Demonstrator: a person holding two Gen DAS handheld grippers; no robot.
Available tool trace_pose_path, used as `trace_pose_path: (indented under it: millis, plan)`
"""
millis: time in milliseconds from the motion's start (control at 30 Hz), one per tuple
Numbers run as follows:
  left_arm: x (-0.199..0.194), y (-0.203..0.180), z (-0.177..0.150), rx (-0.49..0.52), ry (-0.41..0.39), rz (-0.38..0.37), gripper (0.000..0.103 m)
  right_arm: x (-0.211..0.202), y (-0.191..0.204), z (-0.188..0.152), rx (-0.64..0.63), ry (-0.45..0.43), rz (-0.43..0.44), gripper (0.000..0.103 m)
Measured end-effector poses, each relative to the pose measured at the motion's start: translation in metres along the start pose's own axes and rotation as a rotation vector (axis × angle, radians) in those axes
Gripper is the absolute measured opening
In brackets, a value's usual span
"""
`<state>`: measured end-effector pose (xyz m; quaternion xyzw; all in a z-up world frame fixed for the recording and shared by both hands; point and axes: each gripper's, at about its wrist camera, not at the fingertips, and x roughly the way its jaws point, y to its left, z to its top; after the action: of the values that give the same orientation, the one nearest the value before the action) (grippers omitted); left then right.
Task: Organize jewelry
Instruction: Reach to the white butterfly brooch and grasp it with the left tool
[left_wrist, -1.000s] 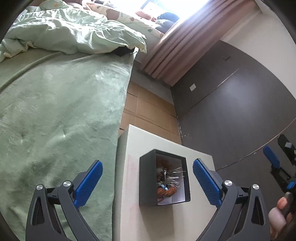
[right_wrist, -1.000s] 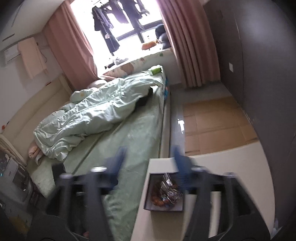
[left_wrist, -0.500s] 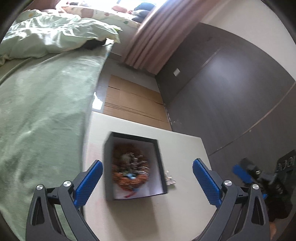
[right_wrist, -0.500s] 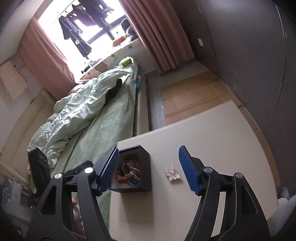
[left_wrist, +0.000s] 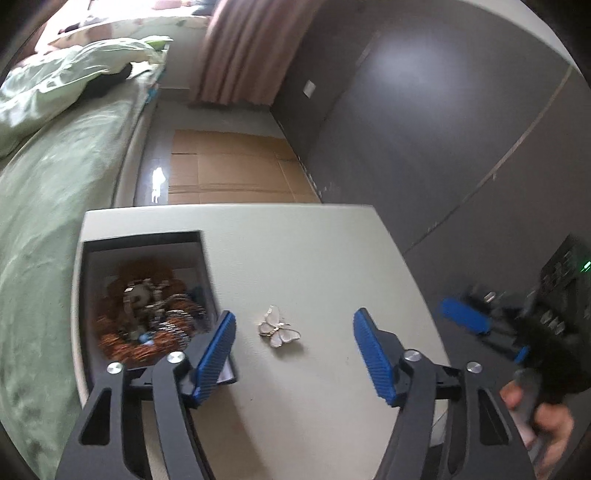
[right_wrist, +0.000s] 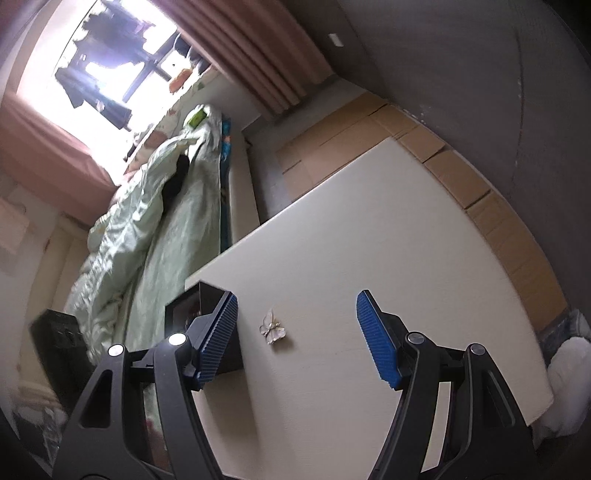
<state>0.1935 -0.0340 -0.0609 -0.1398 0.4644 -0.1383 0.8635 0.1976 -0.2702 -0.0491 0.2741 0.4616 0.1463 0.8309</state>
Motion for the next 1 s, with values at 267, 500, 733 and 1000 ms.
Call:
trace_pose_path:
  millis: [267, 500, 733, 1000]
  plan:
    - [0.039, -0.027, 0.002, 0.098, 0.052, 0.038, 0.059, -0.011, -0.015, 0.011, 0.049, -0.015, 0.026, 0.068]
    - [0.071, -0.028, 0.0, 0.093, 0.071, 0.097, 0.062, -0.016, -0.023, 0.014, 0.081, -0.028, 0.019, 0.068]
    - [0.085, -0.041, -0.004, 0.118, 0.025, 0.139, 0.086, -0.014, -0.028, 0.016, 0.098, -0.028, 0.018, 0.068]
    - [0.08, -0.033, -0.005, 0.11, 0.028, 0.2, 0.086, -0.013, -0.028, 0.018, 0.101, -0.031, 0.011, 0.068]
